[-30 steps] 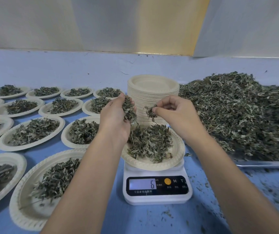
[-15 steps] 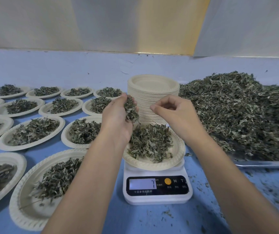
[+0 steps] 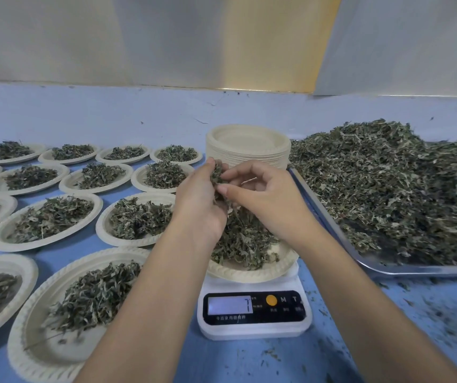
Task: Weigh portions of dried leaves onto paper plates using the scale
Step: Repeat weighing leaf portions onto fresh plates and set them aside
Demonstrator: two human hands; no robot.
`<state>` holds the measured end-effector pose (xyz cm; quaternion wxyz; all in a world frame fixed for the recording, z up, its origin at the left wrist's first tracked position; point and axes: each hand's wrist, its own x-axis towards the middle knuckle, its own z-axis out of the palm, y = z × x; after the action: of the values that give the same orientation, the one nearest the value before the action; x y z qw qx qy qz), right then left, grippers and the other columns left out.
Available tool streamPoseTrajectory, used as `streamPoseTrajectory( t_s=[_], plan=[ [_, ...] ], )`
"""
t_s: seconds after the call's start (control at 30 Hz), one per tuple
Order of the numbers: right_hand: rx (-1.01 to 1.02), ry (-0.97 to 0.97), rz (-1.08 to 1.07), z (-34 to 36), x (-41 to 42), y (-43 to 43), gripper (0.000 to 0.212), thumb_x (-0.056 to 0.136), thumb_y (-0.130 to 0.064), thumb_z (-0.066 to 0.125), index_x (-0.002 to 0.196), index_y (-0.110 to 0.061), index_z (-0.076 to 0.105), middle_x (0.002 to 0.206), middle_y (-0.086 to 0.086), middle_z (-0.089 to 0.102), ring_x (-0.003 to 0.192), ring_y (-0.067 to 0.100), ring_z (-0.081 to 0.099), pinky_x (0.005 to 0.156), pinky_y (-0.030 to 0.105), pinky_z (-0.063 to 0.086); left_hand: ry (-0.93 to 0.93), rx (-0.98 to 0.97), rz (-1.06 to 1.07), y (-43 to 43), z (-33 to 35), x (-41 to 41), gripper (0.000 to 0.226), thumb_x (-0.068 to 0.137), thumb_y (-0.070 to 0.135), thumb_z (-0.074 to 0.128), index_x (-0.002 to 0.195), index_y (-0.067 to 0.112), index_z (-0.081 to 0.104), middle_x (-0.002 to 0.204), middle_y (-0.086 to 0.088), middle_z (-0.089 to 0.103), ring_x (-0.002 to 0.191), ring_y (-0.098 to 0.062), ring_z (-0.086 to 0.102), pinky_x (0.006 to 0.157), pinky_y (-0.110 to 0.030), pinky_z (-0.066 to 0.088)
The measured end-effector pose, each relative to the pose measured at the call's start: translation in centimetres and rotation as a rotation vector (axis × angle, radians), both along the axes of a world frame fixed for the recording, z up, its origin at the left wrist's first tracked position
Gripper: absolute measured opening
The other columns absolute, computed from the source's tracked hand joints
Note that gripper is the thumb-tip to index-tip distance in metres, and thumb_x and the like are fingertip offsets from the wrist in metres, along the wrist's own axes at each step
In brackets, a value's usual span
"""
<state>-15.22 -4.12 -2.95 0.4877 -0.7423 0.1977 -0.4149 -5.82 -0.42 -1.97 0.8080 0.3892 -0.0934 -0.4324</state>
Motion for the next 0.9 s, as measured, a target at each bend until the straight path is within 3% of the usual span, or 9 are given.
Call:
streamPoseTrajectory(
  t_s=[0.07, 0.17, 0.3, 0.43, 0.5, 0.57, 0.7, 0.8, 0.9],
  plan=[
    [0.102, -0.116, -0.004, 0.1, 0.1, 0.0, 0.011, 0.08, -0.003, 0.072, 0.081, -0.013, 0.068, 0.074, -0.003, 0.067, 0.062, 0.006, 0.059, 0.064, 0.018, 0.053, 0.084, -0.021, -0.039, -0.2, 0.3, -0.1, 0.019, 0.098, 0.021, 0.049, 0.083, 0.011, 0.057, 0.076, -0.004, 0.061, 0.063, -0.015, 0.06, 0.044, -0.019, 0.043],
    [0.275, -0.292, -0.044, 0.5, 0.1, -0.4, 0.009, 0.084, -0.006, 0.068, 0.078, -0.013, 0.069, 0.073, 0.0, 0.068, 0.063, 0.006, 0.062, 0.06, 0.017, 0.051, 0.21, -0.108, -0.121, -0.7, 1.1, -0.5, 0.025, 0.101, 0.021, 0.042, 0.082, 0.008, 0.052, 0.072, -0.006, 0.054, 0.059, -0.014, 0.051, 0.049, -0.022, 0.04],
    [0.469, -0.521, -0.259, 0.9, -1.2, -2.1, 0.013, 0.089, -0.009, 0.061, 0.079, -0.014, 0.068, 0.076, -0.002, 0.066, 0.069, 0.008, 0.06, 0.062, 0.018, 0.048, 0.34, -0.185, -0.119, -2.2, 2.2, -1.5, 0.028, 0.101, 0.015, 0.042, 0.076, 0.005, 0.05, 0.065, -0.005, 0.05, 0.058, -0.013, 0.048, 0.057, -0.02, 0.042],
    [0.769, -0.567, -0.214, 0.9, -2.4, -3.5, 0.024, 0.097, -0.014, 0.045, 0.11, -0.007, 0.064, 0.108, 0.005, 0.066, 0.098, 0.015, 0.062, 0.08, 0.021, 0.05, 0.4, -0.199, -0.169, -4.4, 2.9, -3.6, 0.032, 0.1, 0.015, 0.043, 0.07, 0.005, 0.049, 0.061, -0.004, 0.049, 0.058, -0.013, 0.047, 0.056, -0.019, 0.042],
    [0.927, -0.624, -0.09, 1.1, -2.8, -3.7, 0.031, 0.097, -0.015, 0.04, 0.119, -0.005, 0.06, 0.11, 0.007, 0.065, 0.097, 0.018, 0.061, 0.078, 0.023, 0.05, 0.428, -0.2, -0.213, -5.8, 3.0, -5.3, 0.031, 0.1, 0.015, 0.044, 0.07, 0.005, 0.049, 0.063, -0.005, 0.049, 0.059, -0.013, 0.047, 0.059, -0.021, 0.042],
    [1.031, -0.71, -0.001, 1.5, -3.3, -4.1, 0.033, 0.097, -0.017, 0.036, 0.118, -0.007, 0.06, 0.112, 0.011, 0.063, 0.1, 0.024, 0.06, 0.083, 0.03, 0.05, 0.385, -0.163, -0.244, -7.4, 2.8, -7.2, 0.028, 0.098, 0.017, 0.045, 0.072, 0.007, 0.05, 0.061, -0.005, 0.051, 0.058, -0.014, 0.049, 0.054, -0.02, 0.043],
    [1.047, -0.823, -0.117, 1.7, -5.9, -6.2, 0.036, 0.097, -0.015, 0.033, 0.12, -0.004, 0.059, 0.13, 0.017, 0.058, 0.113, 0.03, 0.059, 0.102, 0.037, 0.044, 0.209, -0.11, -0.322, -10.3, 2.0, -10.7, 0.024, 0.096, 0.019, 0.048, 0.073, 0.013, 0.054, 0.058, -0.001, 0.056, 0.052, -0.013, 0.051, 0.042, -0.016, 0.041],
    [1.066, -0.845, -0.16, 1.0, -8.1, -7.5, 0.034, 0.098, -0.017, 0.03, 0.11, -0.007, 0.061, 0.127, 0.02, 0.057, 0.114, 0.032, 0.058, 0.098, 0.037, 0.043, 0.078, -0.056, -0.392, -12.0, 1.2, -12.8, 0.022, 0.096, 0.019, 0.048, 0.076, 0.014, 0.056, 0.068, -0.001, 0.059, 0.057, -0.014, 0.052, 0.053, -0.024, 0.042],
    [1.127, -0.887, -0.232, -0.1, -9.7, -8.6, 0.032, 0.098, -0.017, 0.03, 0.096, -0.01, 0.062, 0.121, 0.017, 0.059, 0.117, 0.033, 0.055, 0.095, 0.038, 0.044, -0.134, 0.033, -0.422, -13.1, -0.1, -14.6, 0.018, 0.094, 0.017, 0.051, 0.081, 0.018, 0.062, 0.089, -0.003, 0.064, 0.09, -0.021, 0.057, 0.078, -0.034, 0.047]
  ],
)
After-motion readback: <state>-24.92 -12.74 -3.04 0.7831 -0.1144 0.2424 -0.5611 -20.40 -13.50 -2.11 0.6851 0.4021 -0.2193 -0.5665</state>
